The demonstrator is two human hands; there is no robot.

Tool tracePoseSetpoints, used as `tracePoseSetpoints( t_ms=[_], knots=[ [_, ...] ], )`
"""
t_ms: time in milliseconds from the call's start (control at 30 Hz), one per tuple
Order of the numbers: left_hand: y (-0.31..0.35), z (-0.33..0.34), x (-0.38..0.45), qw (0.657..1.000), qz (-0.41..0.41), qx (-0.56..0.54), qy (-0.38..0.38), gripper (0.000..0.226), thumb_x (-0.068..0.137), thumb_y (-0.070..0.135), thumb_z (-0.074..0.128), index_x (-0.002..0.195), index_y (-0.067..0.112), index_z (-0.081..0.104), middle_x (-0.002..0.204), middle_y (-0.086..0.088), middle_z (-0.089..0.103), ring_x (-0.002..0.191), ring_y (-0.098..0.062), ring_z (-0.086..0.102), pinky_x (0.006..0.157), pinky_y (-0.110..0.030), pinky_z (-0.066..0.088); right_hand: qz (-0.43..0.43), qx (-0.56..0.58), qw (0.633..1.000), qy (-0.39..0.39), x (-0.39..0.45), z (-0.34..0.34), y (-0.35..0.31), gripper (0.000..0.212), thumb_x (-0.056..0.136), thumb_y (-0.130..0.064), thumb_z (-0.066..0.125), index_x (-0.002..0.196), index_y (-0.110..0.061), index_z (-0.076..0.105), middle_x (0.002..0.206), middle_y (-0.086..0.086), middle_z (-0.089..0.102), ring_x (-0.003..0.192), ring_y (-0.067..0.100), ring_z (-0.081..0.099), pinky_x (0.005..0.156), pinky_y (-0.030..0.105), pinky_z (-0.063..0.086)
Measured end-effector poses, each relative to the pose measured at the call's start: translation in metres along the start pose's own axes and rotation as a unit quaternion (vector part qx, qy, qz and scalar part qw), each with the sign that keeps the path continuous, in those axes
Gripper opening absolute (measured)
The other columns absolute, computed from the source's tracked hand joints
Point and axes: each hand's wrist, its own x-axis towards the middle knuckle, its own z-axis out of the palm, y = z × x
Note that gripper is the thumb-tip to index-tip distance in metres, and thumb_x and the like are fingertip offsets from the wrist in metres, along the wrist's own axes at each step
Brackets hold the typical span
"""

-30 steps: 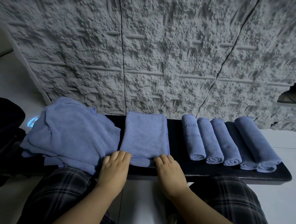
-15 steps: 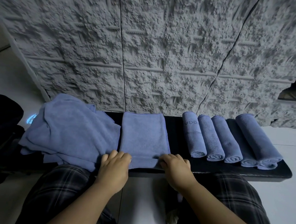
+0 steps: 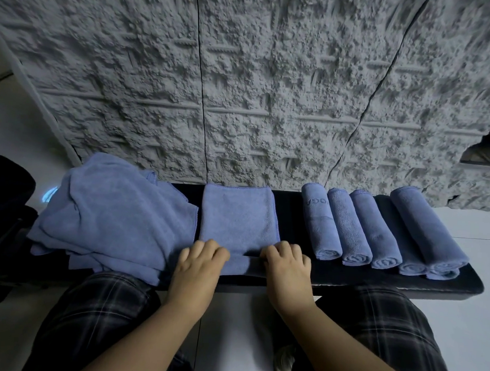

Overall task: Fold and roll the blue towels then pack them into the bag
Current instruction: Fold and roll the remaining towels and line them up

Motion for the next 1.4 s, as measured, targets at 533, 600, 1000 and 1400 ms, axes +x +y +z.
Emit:
tracePoseSetpoints(
  t_ms=[533, 600, 1000, 1400],
  knots=[
    [-0.002, 0.014, -0.009, 1.0, 0.01, -0.004, -0.01, 0.053, 0.06, 0.007, 0.08, 0.101, 0.022, 0.049, 0.089, 0.005, 0.057, 0.082, -0.019, 0.052, 0.072, -0.031, 0.034, -0.092, 0.021, 0.995, -0.027, -0.001, 0.004, -0.004, 0.035, 0.067, -0.017, 0.038, 0.092, -0.014, 0.063, 0.087, 0.001, 0.058, 0.077, 0.018, 0.049, 0.064, 0.026, 0.048],
    [-0.005, 0.014, -0.008, 1.0, 0.01, -0.013, -0.017, 0.056, 0.058, 0.006, 0.08, 0.102, 0.022, 0.05, 0.091, 0.006, 0.058, 0.084, -0.018, 0.053, 0.073, -0.029, 0.033, -0.093, 0.018, 0.995, -0.038, 0.003, 0.002, -0.002, 0.036, 0.068, -0.017, 0.039, 0.094, -0.015, 0.064, 0.088, 0.0, 0.059, 0.077, 0.018, 0.05, 0.065, 0.025, 0.047],
    [-0.018, 0.013, -0.007, 0.999, 0.007, -0.045, -0.018, 0.026, 0.077, 0.017, 0.069, 0.092, 0.03, 0.053, 0.072, 0.014, 0.059, 0.065, -0.013, 0.057, 0.059, -0.025, 0.037, -0.022, 0.151, 0.976, -0.155, 0.008, -0.008, 0.013, 0.016, 0.1, -0.026, 0.035, 0.109, -0.021, 0.047, 0.11, -0.001, 0.057, 0.1, 0.02, 0.049, 0.08, 0.034, 0.024],
    [-0.014, 0.004, 0.001, 0.989, -0.127, -0.071, -0.004, 0.023, 0.075, 0.019, 0.072, 0.083, 0.026, 0.052, 0.085, 0.003, 0.054, 0.077, -0.024, 0.053, 0.065, -0.039, 0.041, 0.031, 0.023, 0.999, -0.025, 0.007, -0.007, 0.004, 0.013, 0.084, -0.028, 0.066, 0.09, -0.018, 0.061, 0.095, 0.004, 0.052, 0.087, 0.027, 0.05, 0.069, 0.036, 0.034]
  ],
)
